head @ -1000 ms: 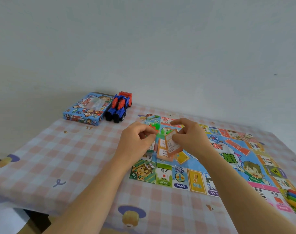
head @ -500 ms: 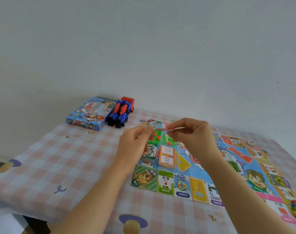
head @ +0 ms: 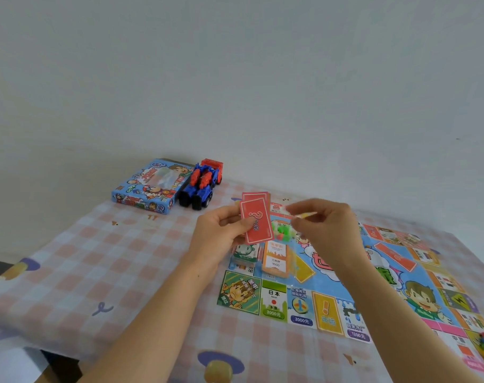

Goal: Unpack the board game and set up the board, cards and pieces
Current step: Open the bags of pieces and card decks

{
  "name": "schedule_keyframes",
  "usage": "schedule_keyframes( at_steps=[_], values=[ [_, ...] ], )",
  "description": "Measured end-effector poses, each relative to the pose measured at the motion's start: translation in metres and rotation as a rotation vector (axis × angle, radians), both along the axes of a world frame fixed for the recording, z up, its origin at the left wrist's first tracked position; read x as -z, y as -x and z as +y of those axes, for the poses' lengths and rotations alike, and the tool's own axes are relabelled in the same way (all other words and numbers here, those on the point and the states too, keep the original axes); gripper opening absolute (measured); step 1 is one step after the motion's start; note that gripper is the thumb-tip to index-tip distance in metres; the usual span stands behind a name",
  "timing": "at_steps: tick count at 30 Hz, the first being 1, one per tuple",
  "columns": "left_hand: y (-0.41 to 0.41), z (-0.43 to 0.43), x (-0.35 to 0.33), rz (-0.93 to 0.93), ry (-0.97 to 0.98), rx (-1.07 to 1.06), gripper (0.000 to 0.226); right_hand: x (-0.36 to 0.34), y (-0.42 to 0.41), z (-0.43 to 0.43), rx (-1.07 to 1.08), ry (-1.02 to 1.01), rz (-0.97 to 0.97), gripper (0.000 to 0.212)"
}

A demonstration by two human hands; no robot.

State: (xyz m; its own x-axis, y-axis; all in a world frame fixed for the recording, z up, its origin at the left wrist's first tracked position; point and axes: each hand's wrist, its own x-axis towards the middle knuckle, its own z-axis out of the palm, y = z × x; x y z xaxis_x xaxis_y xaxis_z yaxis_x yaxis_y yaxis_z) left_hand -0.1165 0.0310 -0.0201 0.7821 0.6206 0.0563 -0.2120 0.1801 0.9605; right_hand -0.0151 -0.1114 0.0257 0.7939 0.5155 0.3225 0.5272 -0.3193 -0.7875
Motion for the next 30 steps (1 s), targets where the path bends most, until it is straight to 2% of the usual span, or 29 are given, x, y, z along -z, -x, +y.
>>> schedule_keyframes(
  at_steps=[3, 6, 8, 10, 15, 20, 24, 30],
  values=[
    [-0.002, 0.001, 0.002, 0.025, -0.030, -0.056, 0.016, 0.004, -0.006, 0.002, -0.081, 0.444, -0.073, 0.012],
    [-0.003, 0.002, 0.003, 0.037, -0.025, -0.078, 0.014, 0.007, -0.006, 0.007, -0.120, 0.736, -0.125, 0.034],
    [-0.003, 0.002, 0.003, 0.033, -0.019, -0.081, 0.014, 0.007, -0.004, 0.010, -0.108, 0.853, -0.154, 0.051],
    [-0.003, 0.003, 0.004, 0.037, -0.023, -0.079, 0.014, 0.007, -0.004, 0.013, -0.109, 0.918, -0.182, 0.059],
    [-0.004, 0.003, 0.004, 0.057, -0.031, -0.077, 0.013, 0.005, -0.005, 0.015, -0.129, 0.937, -0.191, 0.060],
    [-0.004, 0.003, 0.003, 0.067, -0.028, -0.080, 0.015, 0.006, -0.005, 0.013, -0.100, 0.842, -0.154, 0.057],
    [-0.004, 0.003, 0.004, 0.076, -0.038, -0.078, 0.015, 0.009, -0.008, 0.013, -0.092, 0.736, -0.140, 0.044],
    [-0.004, 0.002, 0.002, 0.069, -0.028, -0.088, 0.013, 0.012, -0.012, 0.011, -0.102, 0.527, -0.012, 0.024]
  ],
)
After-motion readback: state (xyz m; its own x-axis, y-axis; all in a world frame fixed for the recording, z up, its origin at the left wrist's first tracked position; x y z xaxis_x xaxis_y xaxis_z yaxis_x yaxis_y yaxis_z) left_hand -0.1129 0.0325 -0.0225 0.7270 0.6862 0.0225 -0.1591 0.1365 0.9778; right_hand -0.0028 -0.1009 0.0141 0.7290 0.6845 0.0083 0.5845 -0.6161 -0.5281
